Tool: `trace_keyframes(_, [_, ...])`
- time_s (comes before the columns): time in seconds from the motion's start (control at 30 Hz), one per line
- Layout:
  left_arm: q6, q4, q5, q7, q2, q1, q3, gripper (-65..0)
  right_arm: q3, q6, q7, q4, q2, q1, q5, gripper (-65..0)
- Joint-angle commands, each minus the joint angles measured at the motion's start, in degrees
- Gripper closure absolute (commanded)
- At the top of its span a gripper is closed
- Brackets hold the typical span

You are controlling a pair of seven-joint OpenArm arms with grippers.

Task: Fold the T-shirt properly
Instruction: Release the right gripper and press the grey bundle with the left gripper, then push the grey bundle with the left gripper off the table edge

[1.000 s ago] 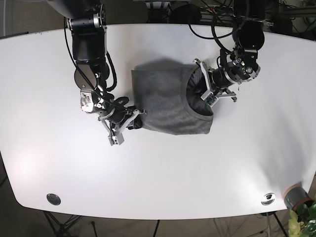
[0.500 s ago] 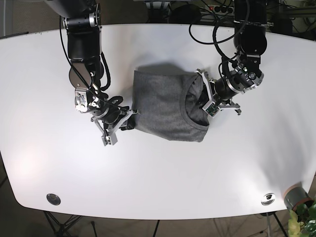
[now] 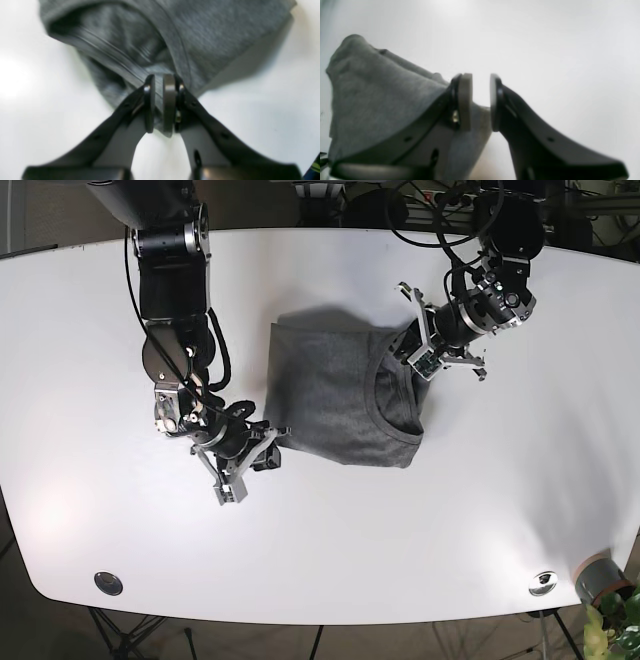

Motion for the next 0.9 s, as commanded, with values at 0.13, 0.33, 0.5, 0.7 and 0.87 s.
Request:
trace_keyframes(0.13, [0.1, -5.6, -0.6, -1.4, -0.1, -0.8, -0.1, -3.8, 0.0, 0.11, 7.9, -6.6, -0.8, 3.1, 0.4, -10.8])
trace_keyframes(0.33, [0.1, -10.0, -0.7, -1.4, 0.0, -5.2, 0.0, -3.8, 0.0, 0.11, 10.4, -9.2, -0.6, 2.7, 0.4, -10.5])
trace_keyframes(0.5, [0.1, -13.8, -0.7, -1.4, -0.1, -10.4, 0.0, -3.9, 0.1, 0.11, 10.7, -4.8, 2.1, -1.9, 0.7, -10.3])
trace_keyframes(0.7, [0.1, -24.0, -0.6, -1.4, -0.1, -19.5, 1.4, -4.2, 0.1, 0.11, 10.7, 5.3, 4.3, -8.8, 0.9, -10.3])
trace_keyframes(0.87, [0.1, -30.8, -0.6, -1.4, -0.4, -26.3, 5.4, -4.2, 0.1, 0.11, 10.3, 11.9, 4.8, -14.5, 0.4, -10.3])
